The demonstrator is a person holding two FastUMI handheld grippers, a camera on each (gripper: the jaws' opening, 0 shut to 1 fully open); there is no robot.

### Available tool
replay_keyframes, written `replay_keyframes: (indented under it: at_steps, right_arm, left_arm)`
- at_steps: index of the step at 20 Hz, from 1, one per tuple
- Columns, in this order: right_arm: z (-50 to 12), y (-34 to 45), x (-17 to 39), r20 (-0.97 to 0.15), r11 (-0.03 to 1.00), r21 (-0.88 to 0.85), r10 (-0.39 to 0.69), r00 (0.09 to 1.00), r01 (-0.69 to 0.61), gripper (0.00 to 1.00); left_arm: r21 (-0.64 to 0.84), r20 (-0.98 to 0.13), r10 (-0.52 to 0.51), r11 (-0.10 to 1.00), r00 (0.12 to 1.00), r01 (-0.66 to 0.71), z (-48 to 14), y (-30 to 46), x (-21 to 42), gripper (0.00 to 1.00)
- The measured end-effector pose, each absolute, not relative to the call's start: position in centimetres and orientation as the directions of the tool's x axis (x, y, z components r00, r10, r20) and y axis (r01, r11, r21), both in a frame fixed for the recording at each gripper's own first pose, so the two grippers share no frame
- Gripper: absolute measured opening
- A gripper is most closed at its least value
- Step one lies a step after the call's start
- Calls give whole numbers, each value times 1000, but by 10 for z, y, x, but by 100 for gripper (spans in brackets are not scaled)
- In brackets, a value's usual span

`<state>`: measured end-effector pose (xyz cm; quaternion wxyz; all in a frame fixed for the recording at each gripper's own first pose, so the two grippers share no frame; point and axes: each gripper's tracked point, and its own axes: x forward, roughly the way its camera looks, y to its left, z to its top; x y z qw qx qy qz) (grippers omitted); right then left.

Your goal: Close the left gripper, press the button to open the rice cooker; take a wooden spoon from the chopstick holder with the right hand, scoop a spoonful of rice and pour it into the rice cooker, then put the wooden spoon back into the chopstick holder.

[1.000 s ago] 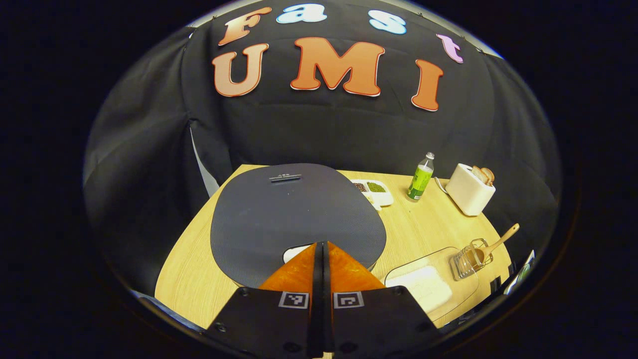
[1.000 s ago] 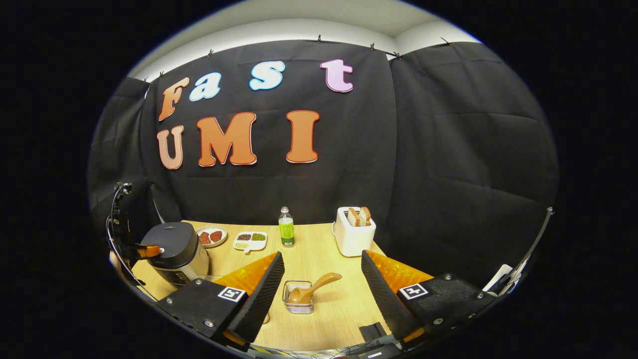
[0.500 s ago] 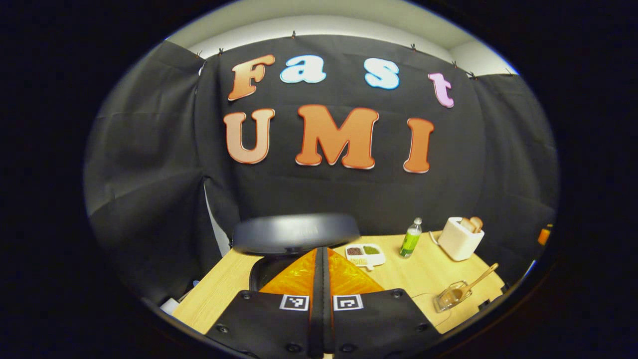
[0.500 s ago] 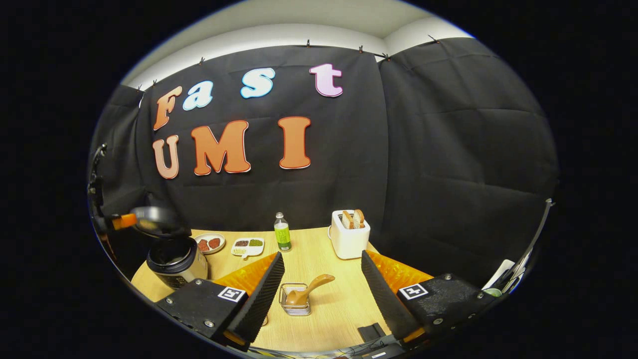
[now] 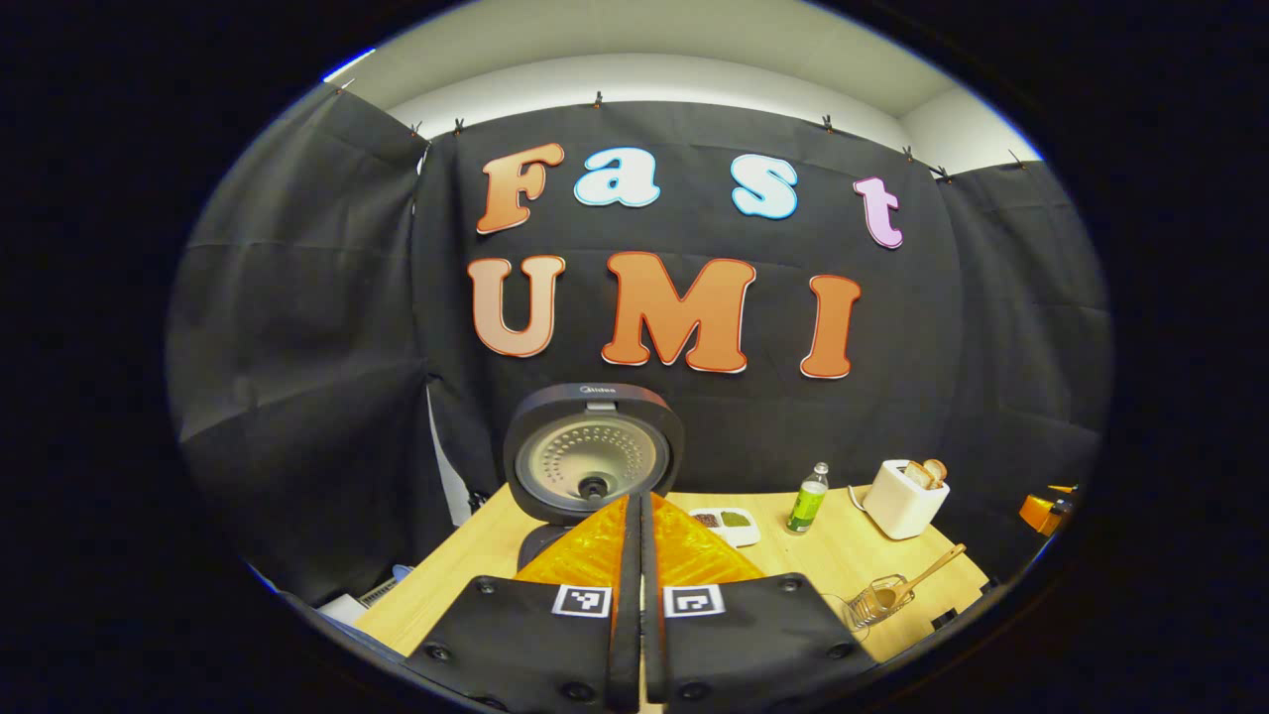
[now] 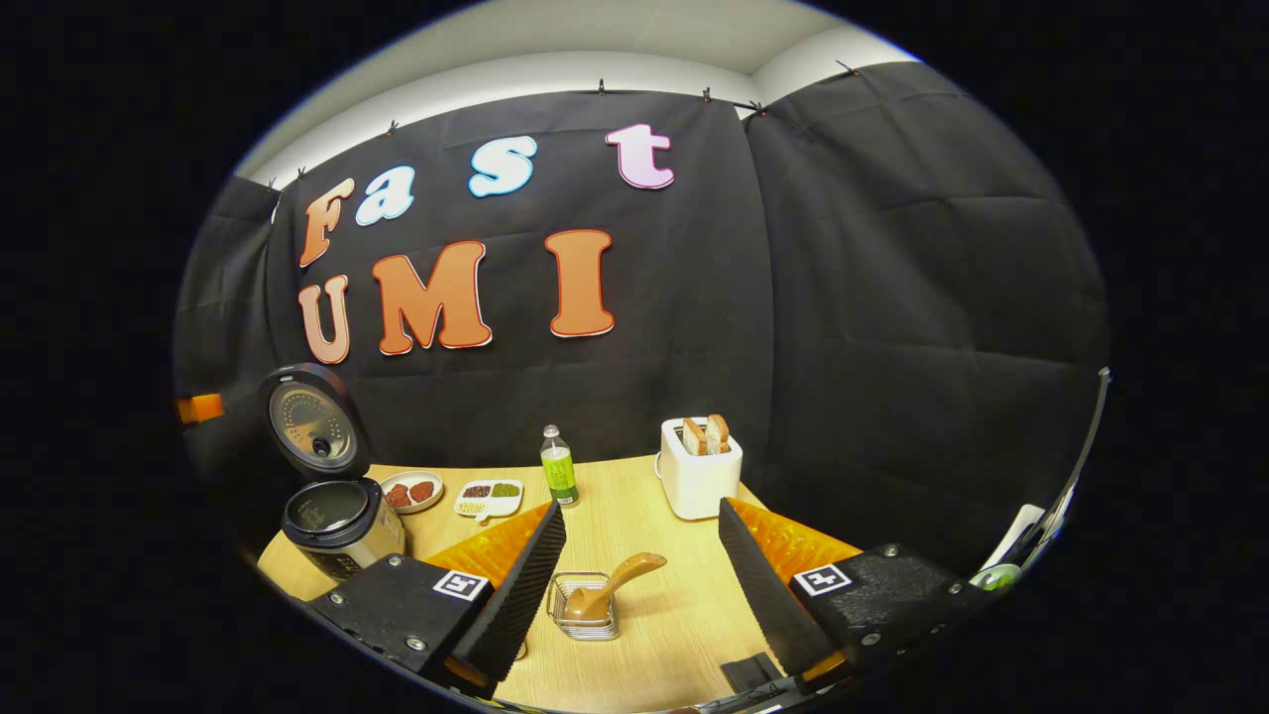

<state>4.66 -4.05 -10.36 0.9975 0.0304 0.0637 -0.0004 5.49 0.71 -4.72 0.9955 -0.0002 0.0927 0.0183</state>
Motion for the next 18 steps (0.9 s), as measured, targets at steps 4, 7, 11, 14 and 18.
replay_keyframes:
  at_steps: [4,7,11,14,18]
  right_arm:
    - [-160,-41,81,-216,991,131,18,976,11,96]
    - [-192,-41,101,-270,977,212,22,963,37,96]
    - [-232,-39,122,-345,943,325,44,937,75,95]
    - [-254,-32,128,-399,892,436,75,914,117,90]
    - [-269,-17,137,-444,816,558,138,885,153,66]
  left_arm:
    - [14,-123,109,994,986,-109,-27,25,30,36]
    - [-27,-143,107,993,984,-112,-24,25,11,56]
    - [-4,-102,204,979,974,-206,-11,53,-9,82]
    - [14,-121,244,970,962,-244,-15,65,-18,100]
    - [32,-149,281,960,948,-279,-24,78,-24,100]
